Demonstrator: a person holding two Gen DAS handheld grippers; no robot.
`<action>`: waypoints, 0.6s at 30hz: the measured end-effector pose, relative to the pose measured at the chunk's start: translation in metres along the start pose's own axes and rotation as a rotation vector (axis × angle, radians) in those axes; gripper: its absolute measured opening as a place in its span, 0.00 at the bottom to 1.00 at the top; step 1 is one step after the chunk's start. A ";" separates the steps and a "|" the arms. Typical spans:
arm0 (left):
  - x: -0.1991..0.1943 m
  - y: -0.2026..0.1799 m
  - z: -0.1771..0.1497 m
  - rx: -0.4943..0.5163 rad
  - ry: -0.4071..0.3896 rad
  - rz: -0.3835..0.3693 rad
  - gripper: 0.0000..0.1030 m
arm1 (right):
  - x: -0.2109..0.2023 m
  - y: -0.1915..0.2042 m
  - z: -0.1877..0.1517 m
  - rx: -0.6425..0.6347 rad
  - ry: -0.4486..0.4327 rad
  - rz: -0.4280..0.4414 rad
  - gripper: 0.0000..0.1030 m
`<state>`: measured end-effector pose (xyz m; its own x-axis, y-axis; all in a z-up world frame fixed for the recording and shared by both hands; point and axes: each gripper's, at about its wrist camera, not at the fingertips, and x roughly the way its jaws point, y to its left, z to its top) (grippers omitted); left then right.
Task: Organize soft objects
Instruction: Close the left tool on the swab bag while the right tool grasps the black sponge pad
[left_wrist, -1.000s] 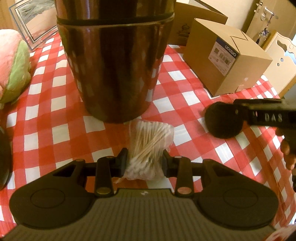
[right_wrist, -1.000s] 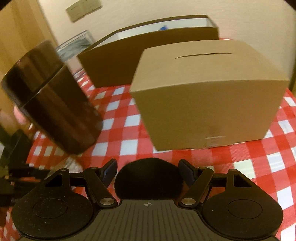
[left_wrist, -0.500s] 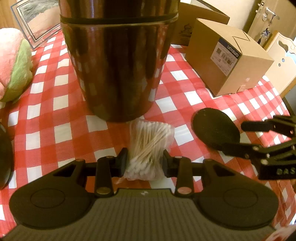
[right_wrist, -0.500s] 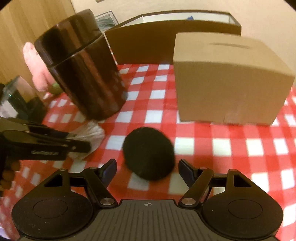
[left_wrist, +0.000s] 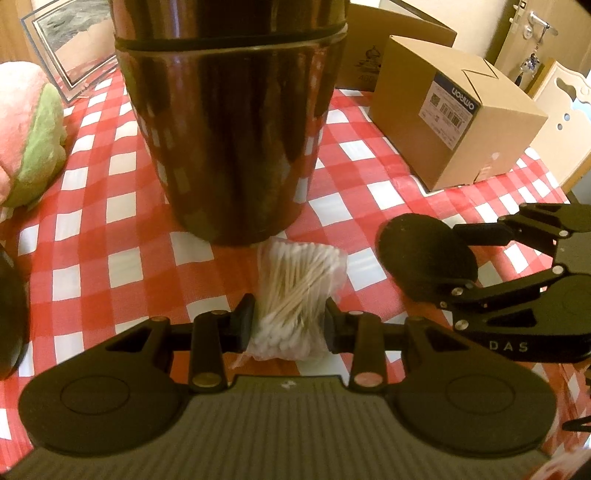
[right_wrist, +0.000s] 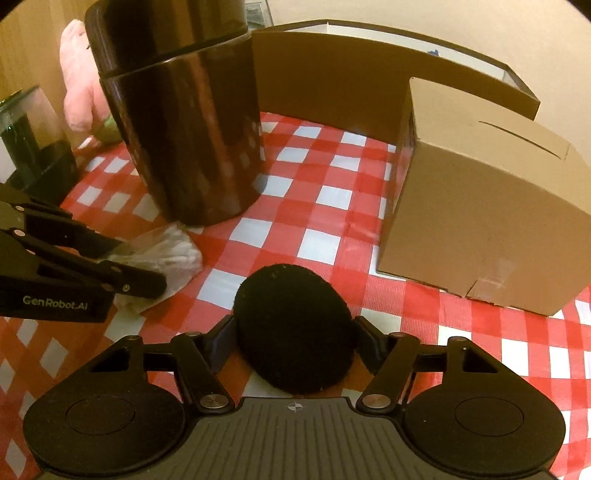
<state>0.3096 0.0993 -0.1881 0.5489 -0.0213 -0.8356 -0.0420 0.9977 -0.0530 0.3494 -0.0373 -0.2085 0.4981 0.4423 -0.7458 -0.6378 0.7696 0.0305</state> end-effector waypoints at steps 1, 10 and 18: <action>0.000 0.000 0.000 -0.001 -0.001 0.002 0.32 | 0.000 0.000 0.000 0.003 0.000 0.000 0.63; -0.010 -0.004 -0.012 -0.009 0.002 0.010 0.32 | -0.013 0.005 -0.010 0.019 0.020 0.007 0.62; -0.024 -0.021 -0.032 -0.014 0.009 0.013 0.31 | -0.036 0.009 -0.026 0.026 0.015 0.030 0.62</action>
<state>0.2702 0.0770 -0.1841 0.5407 -0.0090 -0.8412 -0.0609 0.9969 -0.0498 0.3111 -0.0581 -0.1987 0.4704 0.4583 -0.7541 -0.6363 0.7683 0.0699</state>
